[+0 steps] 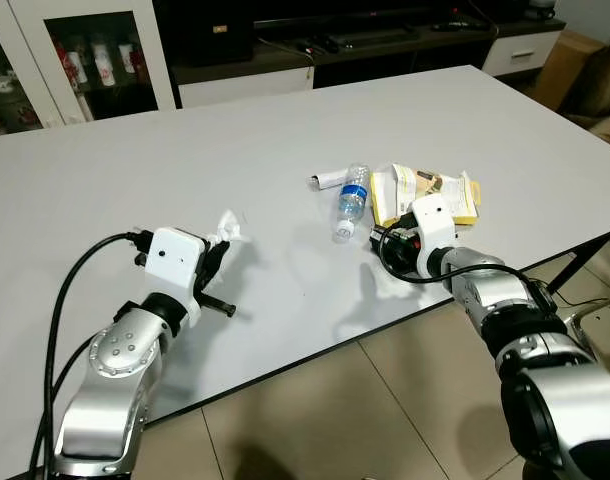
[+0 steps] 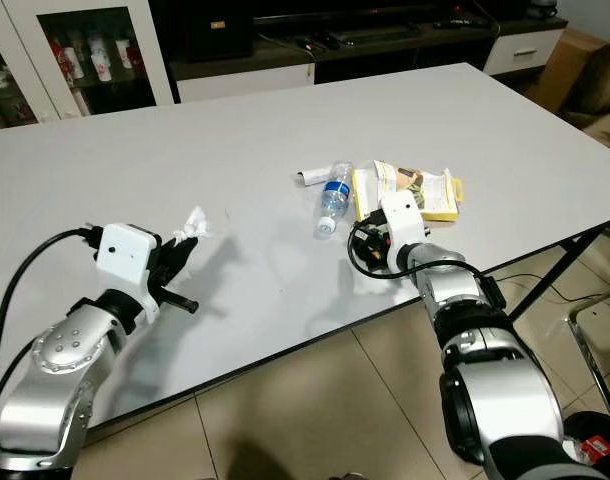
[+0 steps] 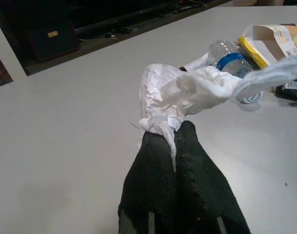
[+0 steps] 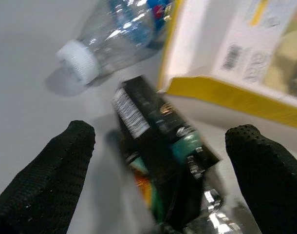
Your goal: Picking trash to rubbish bin
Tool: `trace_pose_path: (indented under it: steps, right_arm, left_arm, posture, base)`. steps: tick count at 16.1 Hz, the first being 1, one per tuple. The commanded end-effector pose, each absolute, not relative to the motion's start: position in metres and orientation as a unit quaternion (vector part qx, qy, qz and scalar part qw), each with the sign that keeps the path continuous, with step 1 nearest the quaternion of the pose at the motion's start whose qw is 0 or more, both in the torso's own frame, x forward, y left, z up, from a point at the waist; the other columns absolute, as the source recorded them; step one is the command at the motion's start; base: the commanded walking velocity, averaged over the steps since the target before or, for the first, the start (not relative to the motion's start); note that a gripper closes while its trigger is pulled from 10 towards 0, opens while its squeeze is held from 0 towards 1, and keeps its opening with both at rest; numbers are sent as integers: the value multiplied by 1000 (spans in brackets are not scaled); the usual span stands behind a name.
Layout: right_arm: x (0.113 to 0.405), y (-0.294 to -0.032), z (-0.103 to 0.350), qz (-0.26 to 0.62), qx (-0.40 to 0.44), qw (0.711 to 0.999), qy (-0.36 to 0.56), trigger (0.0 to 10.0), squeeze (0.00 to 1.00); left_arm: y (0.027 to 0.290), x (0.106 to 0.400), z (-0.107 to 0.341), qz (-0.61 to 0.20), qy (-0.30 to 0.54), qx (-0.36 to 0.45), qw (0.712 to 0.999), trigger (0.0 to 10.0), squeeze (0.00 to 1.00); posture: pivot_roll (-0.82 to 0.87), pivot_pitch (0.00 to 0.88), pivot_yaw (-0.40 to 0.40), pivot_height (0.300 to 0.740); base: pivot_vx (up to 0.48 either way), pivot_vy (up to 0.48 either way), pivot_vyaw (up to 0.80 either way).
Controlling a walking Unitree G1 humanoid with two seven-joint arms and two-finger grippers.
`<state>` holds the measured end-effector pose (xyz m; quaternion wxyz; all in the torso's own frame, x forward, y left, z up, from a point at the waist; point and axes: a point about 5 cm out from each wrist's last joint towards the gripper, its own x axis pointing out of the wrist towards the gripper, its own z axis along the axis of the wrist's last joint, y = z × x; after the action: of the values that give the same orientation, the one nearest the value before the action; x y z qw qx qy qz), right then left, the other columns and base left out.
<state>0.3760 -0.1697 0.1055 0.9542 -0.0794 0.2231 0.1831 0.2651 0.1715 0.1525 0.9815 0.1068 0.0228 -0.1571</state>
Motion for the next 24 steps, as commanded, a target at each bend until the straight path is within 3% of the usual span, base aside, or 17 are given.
trace_pose_path:
  steps: [1, 3, 4, 5, 12, 13, 14, 15, 24]
  right_arm:
    - [379, -172, 111, 191, -78, 954, 219, 10000, 1000]
    - [377, -171, 106, 206, -90, 943, 244, 10000, 1000]
    - [376, -170, 104, 207, -93, 940, 253, 10000, 808]
    - [376, -171, 103, 206, -90, 939, 260, 10000, 0]
    - [369, -182, 92, 166, -44, 936, 306, 10000, 0]
    - [369, -182, 91, 164, -42, 937, 307, 8196, 0]
    - [369, -181, 91, 166, -31, 937, 305, 902, 0]
    - [369, -179, 92, 169, -5, 937, 304, 0, 0]
    - [364, -183, 87, 179, 19, 933, 312, 0, 0]
  left_arm:
    - [169, 265, 156, -163, 21, 116, 980, 10000, 0]
    - [170, 266, 159, -161, 21, 116, 980, 10000, 0]
    - [170, 266, 159, -161, 22, 117, 980, 10000, 0]
    - [170, 267, 159, -161, 23, 117, 980, 10000, 0]
    - [167, 269, 155, -174, 34, 126, 976, 10000, 0]
    - [167, 270, 155, -170, 33, 126, 977, 10000, 0]
    - [167, 270, 155, -171, 34, 124, 977, 10000, 0]
    - [167, 270, 154, -175, 37, 123, 976, 10000, 0]
    - [164, 270, 147, -177, 48, 127, 975, 10000, 0]
  posture:
    - [129, 0, -63, 740]
    - [127, 0, -62, 740]
    - [127, 0, -60, 740]
    - [124, 0, -58, 740]
    - [103, 0, -63, 740]
    - [96, 0, -61, 740]
    - [96, 0, -61, 740]
    - [89, 0, -59, 740]
    - [65, 0, -63, 740]
  base:
    - [0, 0, 0]
    - [0, 0, 0]
    - [0, 0, 0]
    - [0, 0, 0]
    - [0, 0, 0]
    - [0, 0, 0]
    - [0, 0, 0]
    - [0, 0, 0]
    - [0, 0, 0]
